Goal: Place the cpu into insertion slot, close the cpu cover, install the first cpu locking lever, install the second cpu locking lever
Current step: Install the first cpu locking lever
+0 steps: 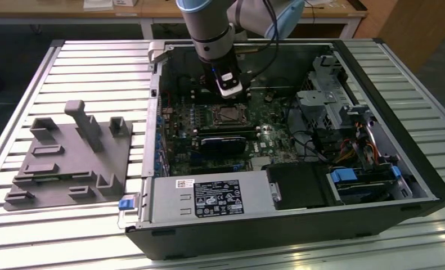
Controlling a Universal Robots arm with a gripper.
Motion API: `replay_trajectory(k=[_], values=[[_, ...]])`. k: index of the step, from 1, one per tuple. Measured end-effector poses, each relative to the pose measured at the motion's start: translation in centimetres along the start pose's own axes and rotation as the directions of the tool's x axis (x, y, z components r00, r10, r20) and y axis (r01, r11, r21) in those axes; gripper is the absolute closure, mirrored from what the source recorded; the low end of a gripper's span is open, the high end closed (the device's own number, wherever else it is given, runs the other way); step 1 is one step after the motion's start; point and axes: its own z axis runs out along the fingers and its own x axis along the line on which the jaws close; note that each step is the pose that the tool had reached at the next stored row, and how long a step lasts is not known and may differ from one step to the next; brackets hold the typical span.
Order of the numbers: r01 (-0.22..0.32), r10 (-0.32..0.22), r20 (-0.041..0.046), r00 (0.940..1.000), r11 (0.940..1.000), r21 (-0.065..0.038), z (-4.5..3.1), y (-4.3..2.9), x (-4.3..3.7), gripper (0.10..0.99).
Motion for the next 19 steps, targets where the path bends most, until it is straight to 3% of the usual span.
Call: replay_trajectory(k=[13,19], values=[[0.001,-0.002,-0.0018,1.0,1.0,-0.005,-0.15,0.05,-0.04,0.98],[0.002,-0.002,-0.0019,1.0,1.0,-0.005,-0.7,0.14,-0.17,0.98]])
